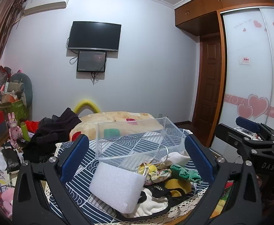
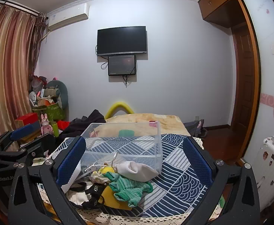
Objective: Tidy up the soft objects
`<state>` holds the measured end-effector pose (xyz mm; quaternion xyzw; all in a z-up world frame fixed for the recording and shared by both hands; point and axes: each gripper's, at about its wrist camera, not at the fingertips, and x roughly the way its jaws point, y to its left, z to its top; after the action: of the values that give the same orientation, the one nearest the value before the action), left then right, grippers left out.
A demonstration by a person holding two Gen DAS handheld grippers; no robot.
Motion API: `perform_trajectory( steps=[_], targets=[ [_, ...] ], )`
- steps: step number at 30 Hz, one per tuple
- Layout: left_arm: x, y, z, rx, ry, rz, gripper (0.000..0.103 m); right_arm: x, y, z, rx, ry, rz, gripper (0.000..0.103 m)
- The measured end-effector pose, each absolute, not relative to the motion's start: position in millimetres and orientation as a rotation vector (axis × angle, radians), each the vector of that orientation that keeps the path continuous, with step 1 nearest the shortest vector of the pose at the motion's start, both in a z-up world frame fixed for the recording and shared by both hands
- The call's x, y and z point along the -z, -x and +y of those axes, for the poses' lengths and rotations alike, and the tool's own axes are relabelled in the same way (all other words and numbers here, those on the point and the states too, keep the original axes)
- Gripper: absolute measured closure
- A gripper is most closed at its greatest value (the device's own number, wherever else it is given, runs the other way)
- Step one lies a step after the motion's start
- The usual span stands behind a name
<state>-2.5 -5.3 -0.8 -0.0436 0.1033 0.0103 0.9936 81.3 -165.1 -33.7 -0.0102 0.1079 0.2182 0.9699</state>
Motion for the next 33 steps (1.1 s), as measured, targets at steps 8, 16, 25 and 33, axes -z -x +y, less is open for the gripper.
perform_trajectory(
  steps=[8,16,25,33],
  targets=[
    [0.0,3.5,-3.7,-0.020,0.098,0.210,0.000,30.9,-81.4,-166.5,-0.443,0.019,0.217,0.000],
    [-0.7,3.8,-2.9,-0.021,0.101,0.211,0.000,28.5,-79.5,-166.9,-0.442,0.020,0.212,0.000],
    [-1.0,2.4,-2.8,-0.020,0.104,0.213,0.000,29.8,-77.4,-165.5,-0.442,0.020,0.210,0.000],
    [-0.9,2.8,-3.5,-0.021,0.101,0.210,0.000,26.2,-75.4,-165.3,-0.446,0.019,0.210,0.000]
  ],
)
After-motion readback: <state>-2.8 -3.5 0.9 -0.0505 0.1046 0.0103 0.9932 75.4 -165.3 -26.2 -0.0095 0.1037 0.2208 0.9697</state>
